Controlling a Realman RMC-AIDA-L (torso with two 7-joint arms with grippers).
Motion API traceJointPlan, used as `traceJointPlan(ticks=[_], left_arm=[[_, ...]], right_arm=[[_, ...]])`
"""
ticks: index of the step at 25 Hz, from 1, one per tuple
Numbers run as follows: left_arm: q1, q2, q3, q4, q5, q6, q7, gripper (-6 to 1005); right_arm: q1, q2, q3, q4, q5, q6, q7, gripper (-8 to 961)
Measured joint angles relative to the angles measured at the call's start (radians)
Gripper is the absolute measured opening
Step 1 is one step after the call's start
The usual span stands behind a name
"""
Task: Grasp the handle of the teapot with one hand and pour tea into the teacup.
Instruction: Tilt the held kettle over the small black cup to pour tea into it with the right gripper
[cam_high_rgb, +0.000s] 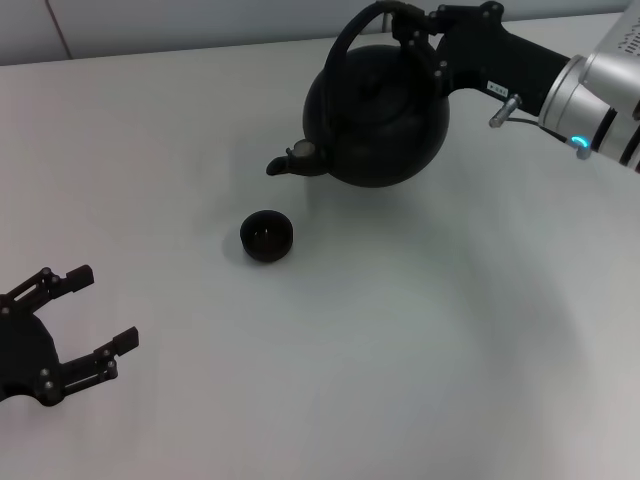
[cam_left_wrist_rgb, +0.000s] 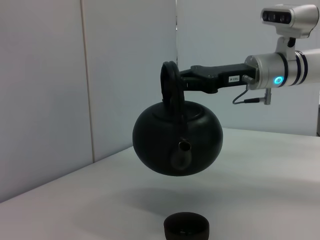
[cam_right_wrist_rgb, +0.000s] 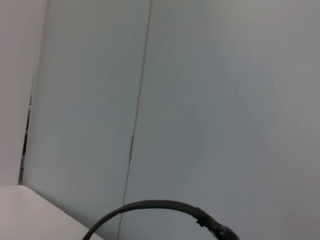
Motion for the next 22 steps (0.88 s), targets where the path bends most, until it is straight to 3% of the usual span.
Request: traceJointPlan(ticks=[22], left_arm=[[-0.003,-0.005,-0.003,0.000,0.000,0.000,0.000,868]], right_arm=[[0.033,0.000,-0.084,-0.036,0.001,0.027,-0.122,91]])
